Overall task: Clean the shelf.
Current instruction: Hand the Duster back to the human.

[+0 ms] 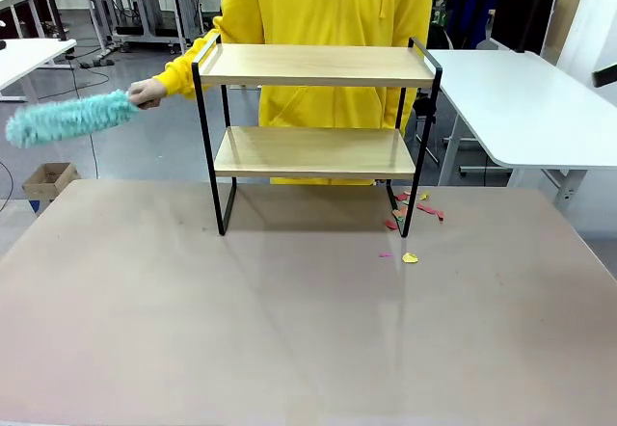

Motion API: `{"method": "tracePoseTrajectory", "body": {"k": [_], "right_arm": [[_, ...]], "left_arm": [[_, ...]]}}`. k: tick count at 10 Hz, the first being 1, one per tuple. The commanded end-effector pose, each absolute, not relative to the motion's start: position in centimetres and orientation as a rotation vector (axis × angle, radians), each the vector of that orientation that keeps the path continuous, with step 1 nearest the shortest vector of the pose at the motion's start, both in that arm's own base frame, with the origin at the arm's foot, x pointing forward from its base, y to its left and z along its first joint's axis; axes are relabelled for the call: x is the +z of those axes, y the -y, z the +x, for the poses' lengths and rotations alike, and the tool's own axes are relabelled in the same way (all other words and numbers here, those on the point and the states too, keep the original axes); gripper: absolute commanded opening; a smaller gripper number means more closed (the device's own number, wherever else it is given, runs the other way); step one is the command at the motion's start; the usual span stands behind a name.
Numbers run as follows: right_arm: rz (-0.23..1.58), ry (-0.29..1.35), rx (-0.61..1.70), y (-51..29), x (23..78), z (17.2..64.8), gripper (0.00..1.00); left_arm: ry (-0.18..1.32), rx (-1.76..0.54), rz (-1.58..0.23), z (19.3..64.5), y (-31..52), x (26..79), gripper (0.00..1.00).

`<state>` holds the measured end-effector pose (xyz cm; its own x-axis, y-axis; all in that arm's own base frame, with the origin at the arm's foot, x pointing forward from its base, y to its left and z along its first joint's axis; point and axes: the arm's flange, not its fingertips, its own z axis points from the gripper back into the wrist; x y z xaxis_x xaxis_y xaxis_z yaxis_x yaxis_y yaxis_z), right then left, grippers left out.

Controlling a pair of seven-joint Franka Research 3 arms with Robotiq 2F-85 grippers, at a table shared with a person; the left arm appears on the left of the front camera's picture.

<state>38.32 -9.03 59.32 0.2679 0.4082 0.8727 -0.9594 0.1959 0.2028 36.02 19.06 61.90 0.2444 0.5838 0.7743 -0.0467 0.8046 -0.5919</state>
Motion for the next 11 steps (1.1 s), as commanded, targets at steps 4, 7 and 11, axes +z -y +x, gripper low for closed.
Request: {"method": "tracePoseTrajectory", "body": {"k": [4, 7, 11], "right_arm": [[0.89, 0.779, 1.111, 9.03, 59.6, 38.17, 1.0], [0.89, 0.779, 1.111, 9.03, 59.6, 38.17, 1.0], [0.89, 0.779, 1.111, 9.03, 59.6, 38.17, 1.0]], "left_arm": [[1.267, 0.453, -0.498, 35.68, -18.92, 61.91, 1.0], [1.267, 0.453, -0.498, 35.68, -18.92, 61.91, 1.0], [1.267, 0.453, -0.498, 35.68, -18.92, 61.91, 1.0]]}}
